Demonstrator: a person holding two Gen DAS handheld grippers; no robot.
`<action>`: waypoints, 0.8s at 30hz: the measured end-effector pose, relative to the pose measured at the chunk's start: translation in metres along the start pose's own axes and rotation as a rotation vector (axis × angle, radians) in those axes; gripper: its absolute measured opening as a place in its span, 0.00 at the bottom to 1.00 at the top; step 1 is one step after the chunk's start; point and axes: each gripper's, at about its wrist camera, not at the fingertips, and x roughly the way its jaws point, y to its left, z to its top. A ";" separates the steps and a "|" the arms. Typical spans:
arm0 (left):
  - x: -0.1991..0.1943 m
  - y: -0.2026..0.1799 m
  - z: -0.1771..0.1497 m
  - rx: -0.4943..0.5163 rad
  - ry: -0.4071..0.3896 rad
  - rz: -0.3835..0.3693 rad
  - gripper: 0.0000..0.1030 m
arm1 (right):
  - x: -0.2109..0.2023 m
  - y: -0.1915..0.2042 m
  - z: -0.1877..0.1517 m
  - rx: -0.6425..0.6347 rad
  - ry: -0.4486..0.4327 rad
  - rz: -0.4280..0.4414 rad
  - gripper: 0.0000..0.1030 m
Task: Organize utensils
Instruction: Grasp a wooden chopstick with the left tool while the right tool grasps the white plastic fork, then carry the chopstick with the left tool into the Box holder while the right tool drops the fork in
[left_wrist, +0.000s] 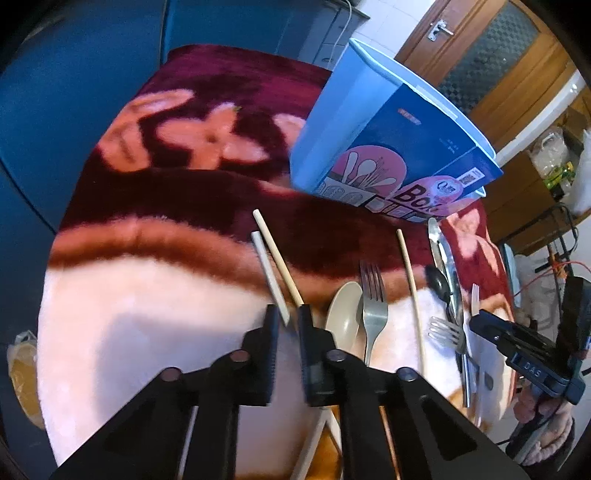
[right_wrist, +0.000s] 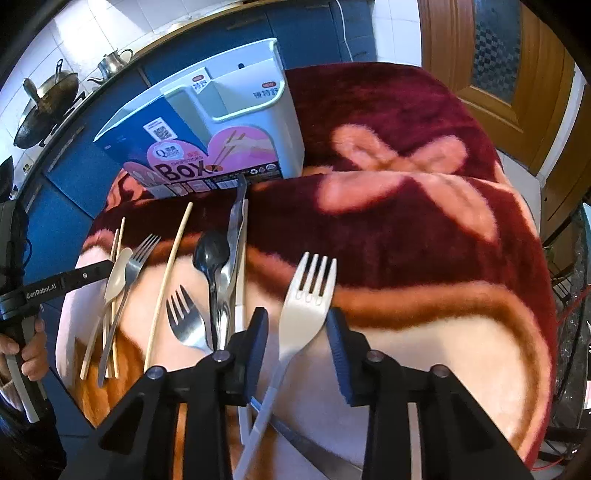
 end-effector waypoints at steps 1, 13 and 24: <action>0.000 0.000 -0.001 -0.005 -0.001 -0.004 0.08 | 0.001 -0.002 0.001 0.011 0.003 0.007 0.29; -0.048 -0.010 -0.010 0.046 -0.183 -0.017 0.06 | -0.018 -0.001 -0.001 0.033 -0.093 0.088 0.27; -0.119 -0.031 -0.021 0.148 -0.492 0.053 0.04 | -0.081 0.028 -0.015 -0.076 -0.429 0.090 0.27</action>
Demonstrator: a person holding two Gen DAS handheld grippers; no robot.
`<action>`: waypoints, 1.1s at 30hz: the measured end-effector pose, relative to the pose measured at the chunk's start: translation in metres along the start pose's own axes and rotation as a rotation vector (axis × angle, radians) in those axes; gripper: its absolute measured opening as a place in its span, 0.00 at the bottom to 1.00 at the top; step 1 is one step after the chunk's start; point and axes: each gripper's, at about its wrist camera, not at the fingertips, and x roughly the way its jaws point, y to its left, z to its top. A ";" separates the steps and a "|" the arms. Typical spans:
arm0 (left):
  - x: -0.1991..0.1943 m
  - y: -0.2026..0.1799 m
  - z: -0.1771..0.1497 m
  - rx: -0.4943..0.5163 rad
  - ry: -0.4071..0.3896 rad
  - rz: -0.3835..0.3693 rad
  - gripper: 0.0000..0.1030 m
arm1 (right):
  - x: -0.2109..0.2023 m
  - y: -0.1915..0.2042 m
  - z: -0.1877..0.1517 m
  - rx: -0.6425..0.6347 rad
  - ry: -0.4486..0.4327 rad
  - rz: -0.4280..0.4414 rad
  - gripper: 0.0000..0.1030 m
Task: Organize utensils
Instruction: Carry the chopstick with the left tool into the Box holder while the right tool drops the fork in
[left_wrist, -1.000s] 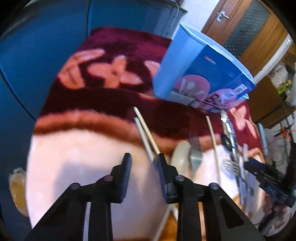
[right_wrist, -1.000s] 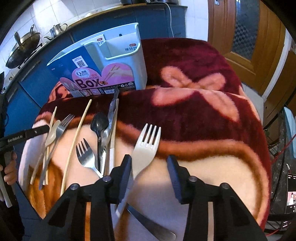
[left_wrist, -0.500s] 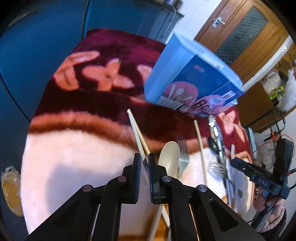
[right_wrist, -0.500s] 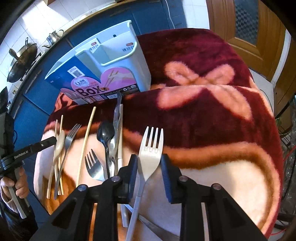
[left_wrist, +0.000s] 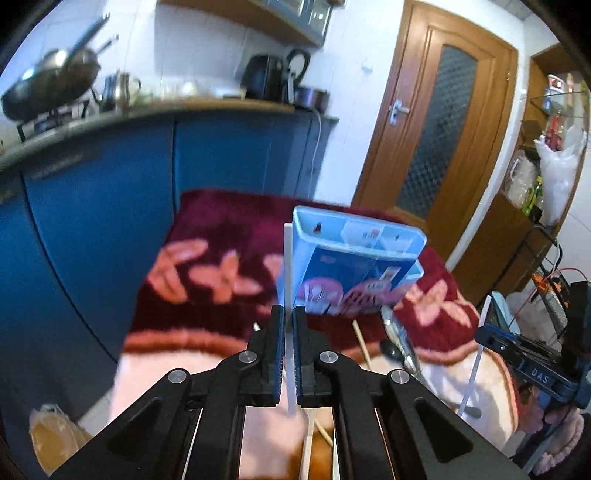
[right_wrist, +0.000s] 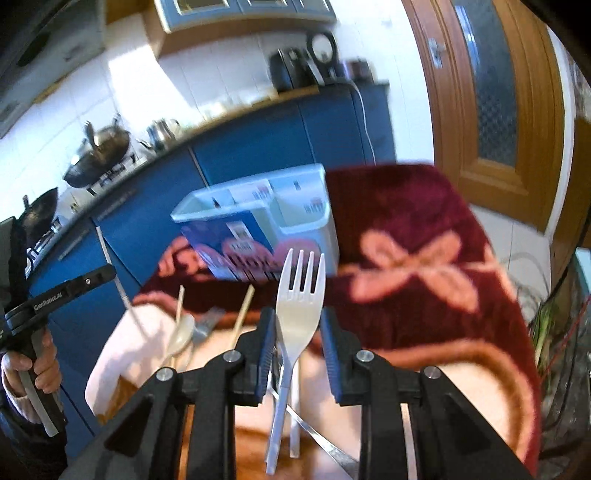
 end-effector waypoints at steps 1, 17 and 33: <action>-0.004 -0.002 0.002 0.002 -0.015 -0.003 0.04 | -0.005 0.003 0.002 -0.007 -0.029 0.001 0.27; -0.031 -0.026 0.067 0.022 -0.246 0.001 0.04 | -0.026 0.016 0.049 -0.060 -0.273 -0.058 0.27; 0.051 -0.051 0.086 0.124 -0.288 0.066 0.04 | 0.004 0.004 0.093 -0.043 -0.370 -0.102 0.27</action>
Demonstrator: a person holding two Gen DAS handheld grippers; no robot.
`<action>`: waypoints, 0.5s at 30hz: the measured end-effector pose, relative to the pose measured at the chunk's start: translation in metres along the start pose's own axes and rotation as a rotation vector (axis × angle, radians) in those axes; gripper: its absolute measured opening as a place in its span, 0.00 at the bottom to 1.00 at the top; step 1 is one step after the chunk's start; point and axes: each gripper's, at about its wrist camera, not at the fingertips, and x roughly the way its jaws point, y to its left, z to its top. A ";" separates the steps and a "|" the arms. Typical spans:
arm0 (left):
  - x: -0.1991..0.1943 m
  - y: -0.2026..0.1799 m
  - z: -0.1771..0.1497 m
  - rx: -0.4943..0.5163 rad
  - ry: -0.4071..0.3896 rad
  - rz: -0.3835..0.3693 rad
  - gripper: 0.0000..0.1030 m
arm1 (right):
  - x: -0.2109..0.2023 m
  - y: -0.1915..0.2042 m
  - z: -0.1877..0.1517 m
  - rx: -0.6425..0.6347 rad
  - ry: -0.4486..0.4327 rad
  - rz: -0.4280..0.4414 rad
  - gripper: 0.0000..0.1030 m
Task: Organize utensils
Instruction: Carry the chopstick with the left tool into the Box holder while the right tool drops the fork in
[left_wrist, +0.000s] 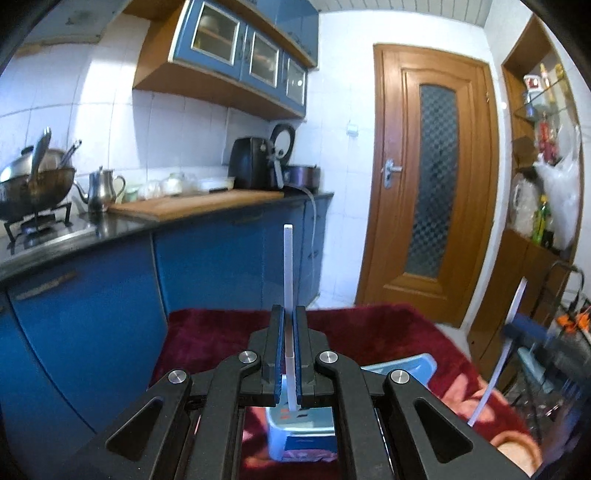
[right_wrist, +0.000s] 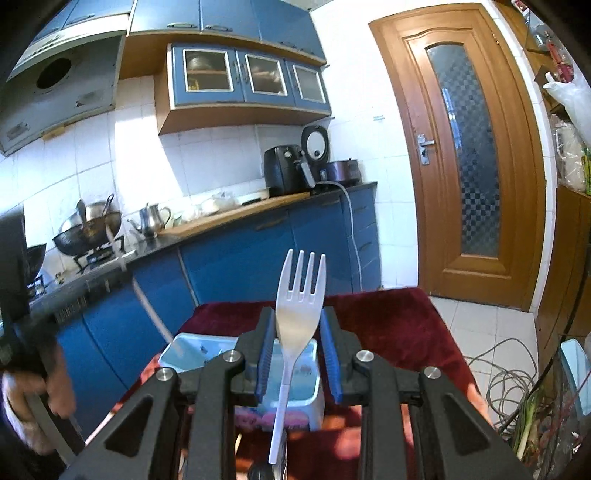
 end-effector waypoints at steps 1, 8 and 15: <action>0.007 0.003 -0.006 -0.003 0.018 0.002 0.04 | 0.002 -0.001 0.002 -0.002 -0.011 -0.007 0.27; 0.037 0.017 -0.026 -0.038 0.103 0.008 0.04 | 0.035 0.004 0.008 -0.050 -0.066 -0.076 0.27; 0.057 0.019 -0.041 -0.036 0.164 -0.004 0.04 | 0.072 0.014 -0.008 -0.127 0.006 -0.093 0.27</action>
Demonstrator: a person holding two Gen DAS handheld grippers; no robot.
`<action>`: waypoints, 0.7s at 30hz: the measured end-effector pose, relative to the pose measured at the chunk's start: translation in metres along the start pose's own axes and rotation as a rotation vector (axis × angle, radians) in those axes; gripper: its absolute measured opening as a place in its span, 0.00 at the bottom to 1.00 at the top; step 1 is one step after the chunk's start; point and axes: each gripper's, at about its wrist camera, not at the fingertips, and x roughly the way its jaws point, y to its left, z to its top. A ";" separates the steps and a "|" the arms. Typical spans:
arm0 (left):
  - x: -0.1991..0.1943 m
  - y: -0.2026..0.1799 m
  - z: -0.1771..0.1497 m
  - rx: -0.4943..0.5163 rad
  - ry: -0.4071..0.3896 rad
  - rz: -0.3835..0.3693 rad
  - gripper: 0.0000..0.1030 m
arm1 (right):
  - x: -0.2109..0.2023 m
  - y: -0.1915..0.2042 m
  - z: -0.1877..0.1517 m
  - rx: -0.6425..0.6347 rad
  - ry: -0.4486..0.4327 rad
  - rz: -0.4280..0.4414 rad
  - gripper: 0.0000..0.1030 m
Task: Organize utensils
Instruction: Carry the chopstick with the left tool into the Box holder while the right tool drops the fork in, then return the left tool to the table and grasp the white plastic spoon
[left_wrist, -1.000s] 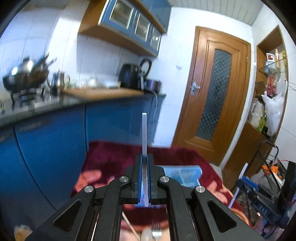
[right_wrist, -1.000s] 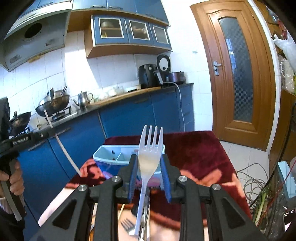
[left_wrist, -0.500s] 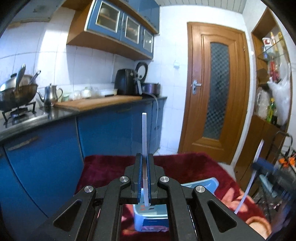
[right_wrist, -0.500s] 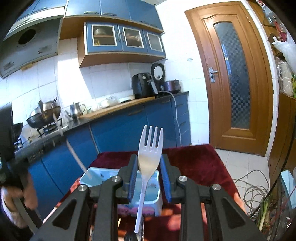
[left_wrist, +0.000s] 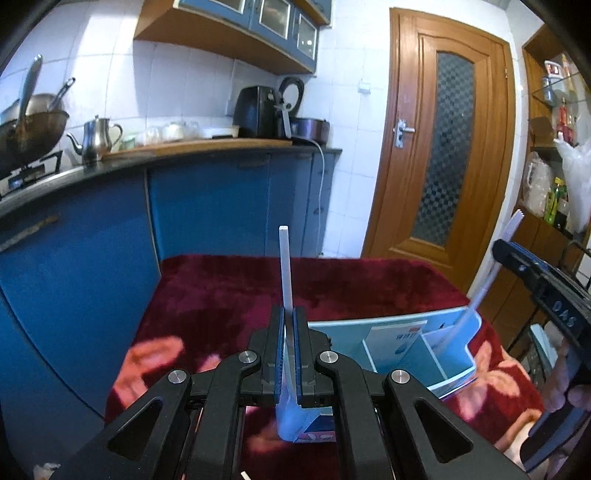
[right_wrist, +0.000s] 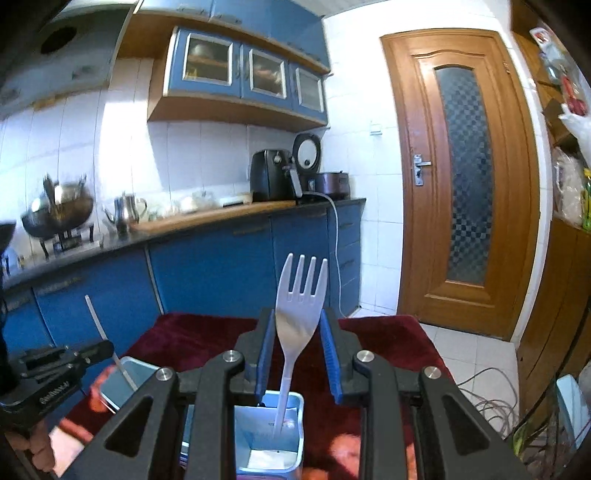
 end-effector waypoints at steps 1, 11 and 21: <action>0.003 0.000 0.000 0.000 0.010 -0.001 0.04 | 0.004 0.002 -0.003 -0.009 0.018 0.003 0.27; 0.001 0.001 -0.005 -0.029 0.024 -0.004 0.19 | 0.011 -0.003 -0.007 0.019 0.057 0.049 0.47; -0.029 0.005 -0.003 -0.045 0.009 -0.030 0.27 | -0.013 -0.015 0.002 0.084 0.047 0.058 0.50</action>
